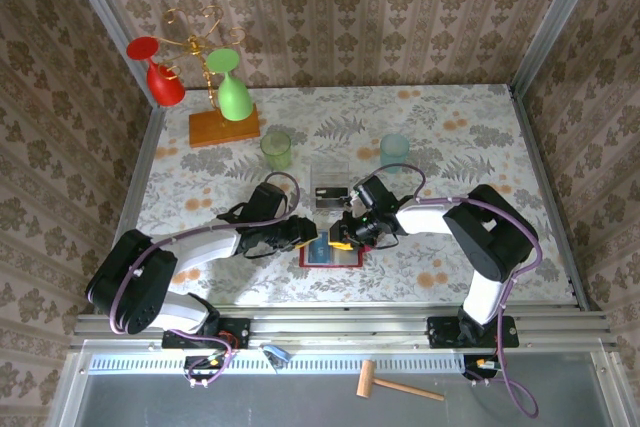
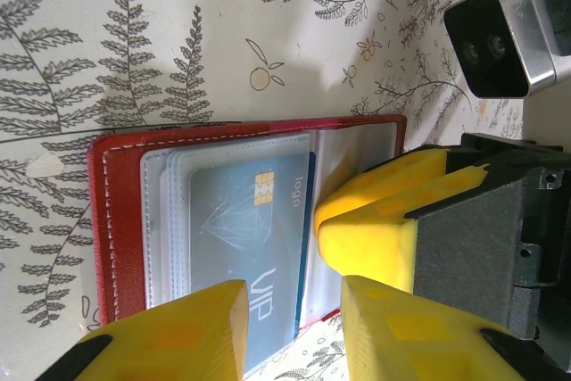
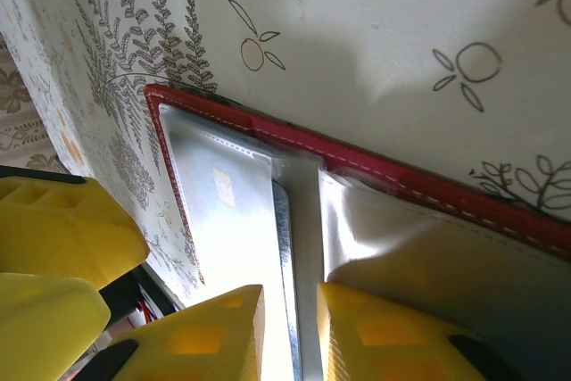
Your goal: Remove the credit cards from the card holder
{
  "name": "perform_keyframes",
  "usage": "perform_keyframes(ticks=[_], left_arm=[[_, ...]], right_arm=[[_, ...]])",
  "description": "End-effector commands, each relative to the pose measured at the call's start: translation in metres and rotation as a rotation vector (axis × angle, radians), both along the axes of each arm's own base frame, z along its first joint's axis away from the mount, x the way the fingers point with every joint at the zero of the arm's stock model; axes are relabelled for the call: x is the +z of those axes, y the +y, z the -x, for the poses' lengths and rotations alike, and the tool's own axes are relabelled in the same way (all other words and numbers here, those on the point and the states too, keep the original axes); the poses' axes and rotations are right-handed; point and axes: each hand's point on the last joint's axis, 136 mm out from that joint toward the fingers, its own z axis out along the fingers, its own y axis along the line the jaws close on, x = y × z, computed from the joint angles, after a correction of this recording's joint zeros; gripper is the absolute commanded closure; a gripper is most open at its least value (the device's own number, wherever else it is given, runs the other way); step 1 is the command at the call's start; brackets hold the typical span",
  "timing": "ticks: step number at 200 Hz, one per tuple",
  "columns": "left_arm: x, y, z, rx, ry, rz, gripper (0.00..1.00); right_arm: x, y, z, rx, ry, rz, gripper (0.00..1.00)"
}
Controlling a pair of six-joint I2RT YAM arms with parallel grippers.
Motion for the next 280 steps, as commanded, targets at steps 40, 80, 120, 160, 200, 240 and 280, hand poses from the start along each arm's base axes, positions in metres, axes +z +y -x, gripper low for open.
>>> perform_keyframes(ticks=[40,80,120,160,200,240,280], left_arm=[[-0.004,-0.009,0.001,-0.044,0.011,0.016,0.69],[-0.007,-0.013,0.001,-0.069,0.021,0.027,0.70],[-0.008,-0.012,0.003,-0.078,0.028,0.037,0.70],[-0.010,-0.010,0.005,-0.090,0.038,0.039,0.71],[-0.010,-0.008,0.005,-0.090,0.041,0.041,0.71],[-0.014,-0.006,0.007,-0.092,0.050,0.036,0.71],[-0.014,-0.006,0.006,-0.090,0.053,0.038,0.71]], right_arm=[[0.019,-0.006,-0.002,-0.034,-0.020,0.020,0.77],[0.022,-0.005,-0.002,-0.052,-0.029,0.030,0.77],[0.020,-0.001,0.000,-0.058,-0.032,0.040,0.77],[0.019,0.006,0.000,-0.065,-0.034,0.036,0.77],[0.017,0.013,0.001,-0.062,-0.031,0.031,0.77],[0.016,0.016,0.003,-0.059,-0.032,0.032,0.77],[0.013,0.017,0.003,-0.056,-0.027,0.032,0.77]])
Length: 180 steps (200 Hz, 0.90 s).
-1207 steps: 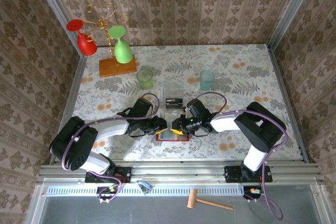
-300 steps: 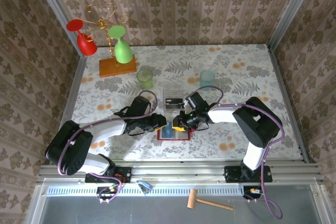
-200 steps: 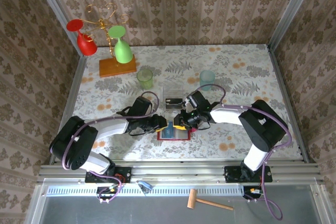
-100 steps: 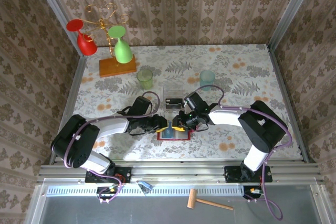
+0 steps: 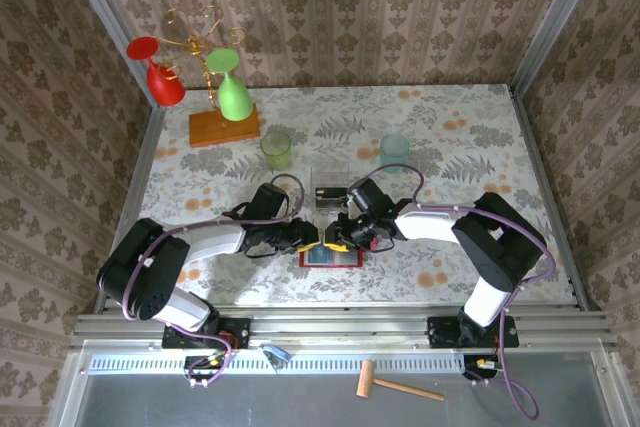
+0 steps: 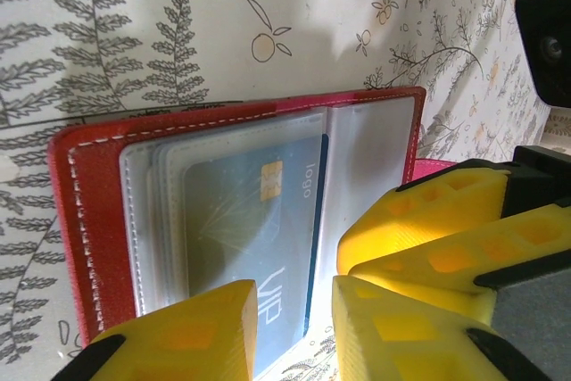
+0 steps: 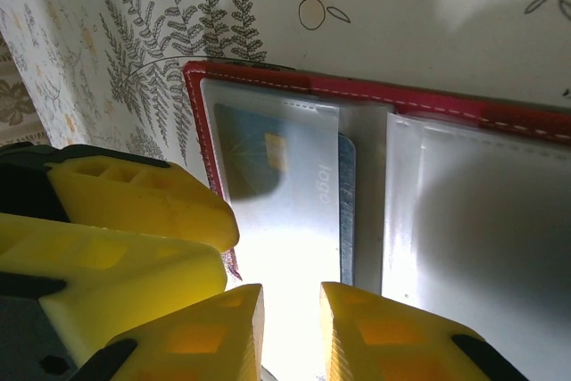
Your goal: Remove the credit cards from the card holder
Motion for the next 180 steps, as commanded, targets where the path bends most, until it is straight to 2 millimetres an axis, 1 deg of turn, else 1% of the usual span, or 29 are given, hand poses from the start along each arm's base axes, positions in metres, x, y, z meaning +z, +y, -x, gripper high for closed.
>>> perform_keyframes(ticks=[1,65,93,133,180], left_arm=[[-0.0013,-0.0001,0.0006,-0.021,-0.001,0.005,0.71],[-0.0026,0.0015,0.0007,-0.017,0.003,0.001,0.71],[-0.0021,0.0016,0.0004,-0.018,0.000,0.002,0.71],[-0.0029,0.0021,0.0003,-0.016,0.002,0.001,0.71],[-0.0036,0.0024,-0.0002,-0.015,0.002,-0.002,0.71]], right_arm=[[-0.0016,0.0050,-0.0064,-0.016,-0.011,0.007,0.77],[-0.0069,0.0062,-0.0051,-0.012,-0.003,0.010,0.77],[-0.0061,0.0071,-0.0056,-0.013,-0.004,0.004,0.80],[-0.0103,0.0064,-0.0052,-0.014,0.005,0.013,0.80],[-0.0107,0.0024,-0.0051,-0.014,0.001,0.039,0.75]])
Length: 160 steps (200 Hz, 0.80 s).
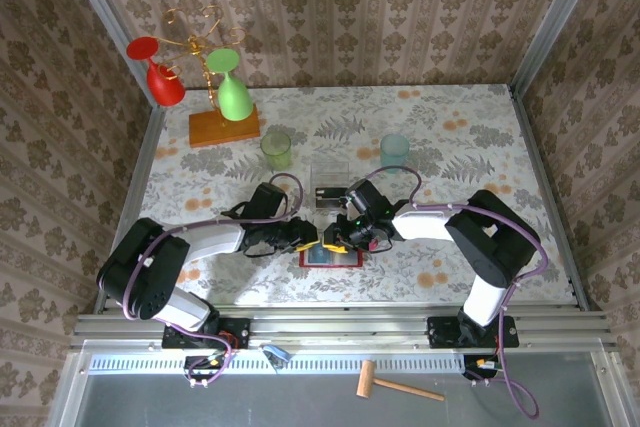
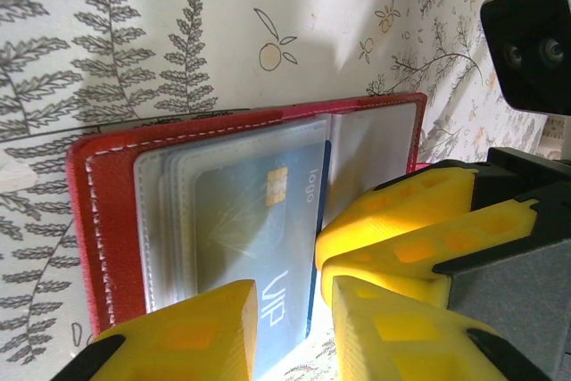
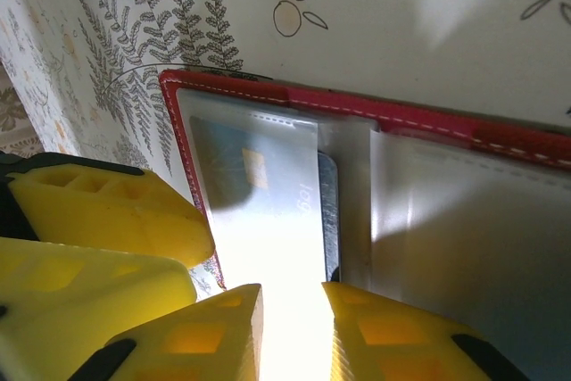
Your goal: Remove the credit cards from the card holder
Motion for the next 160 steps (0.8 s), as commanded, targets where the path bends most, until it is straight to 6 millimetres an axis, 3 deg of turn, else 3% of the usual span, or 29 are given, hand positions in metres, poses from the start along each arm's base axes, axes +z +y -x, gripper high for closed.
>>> perform_keyframes(ticks=[1,160], left_arm=[[-0.004,0.001,0.001,-0.018,0.002,-0.004,0.71],[-0.009,0.006,0.004,-0.014,0.017,-0.024,0.71]], right_arm=[[-0.003,-0.001,-0.004,-0.008,-0.011,0.037,0.75],[0.011,-0.010,-0.008,0.016,-0.062,0.112,0.71]])
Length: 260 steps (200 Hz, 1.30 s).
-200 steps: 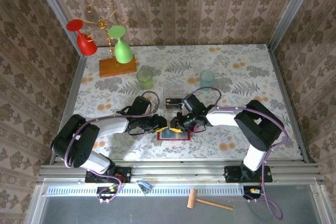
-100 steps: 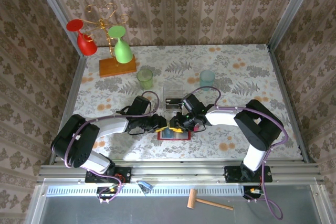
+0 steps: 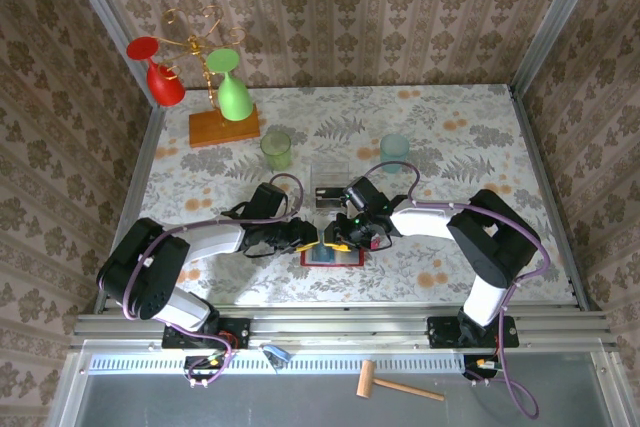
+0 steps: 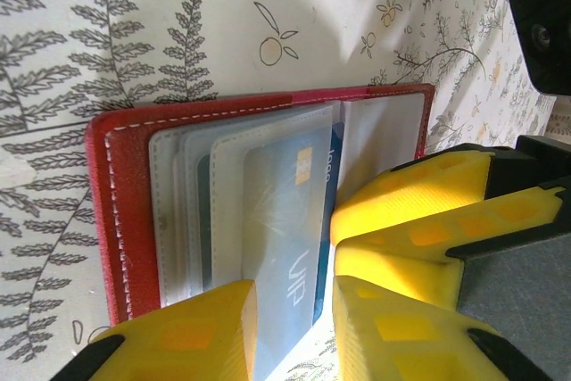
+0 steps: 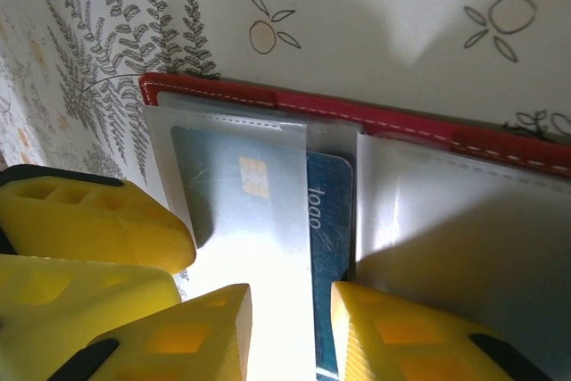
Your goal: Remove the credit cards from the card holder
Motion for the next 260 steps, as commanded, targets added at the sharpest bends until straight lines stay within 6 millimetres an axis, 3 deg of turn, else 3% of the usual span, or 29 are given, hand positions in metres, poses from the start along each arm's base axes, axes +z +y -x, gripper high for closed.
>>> perform_keyframes(ticks=[1,82,96,121,173,260], left_arm=[[-0.008,0.005,0.003,-0.008,0.020,-0.020,0.71],[-0.001,0.006,0.001,0.001,0.001,-0.015,0.71],[0.003,0.006,0.000,0.002,-0.007,-0.012,0.75],[0.004,0.004,-0.001,0.000,-0.009,-0.008,0.82],[-0.008,0.005,0.004,0.002,0.020,-0.012,0.84],[-0.020,0.011,0.011,0.003,0.054,-0.038,0.85]], right_arm=[[0.013,-0.002,-0.004,0.006,-0.046,0.024,0.71],[0.023,-0.003,-0.007,0.005,-0.081,0.021,0.71],[0.026,-0.001,-0.007,0.003,-0.084,0.004,0.72],[0.023,0.004,-0.005,0.002,-0.065,-0.033,0.75],[0.009,0.010,0.000,0.001,-0.013,-0.067,0.75],[-0.003,-0.001,0.004,-0.003,0.001,0.007,0.71]])
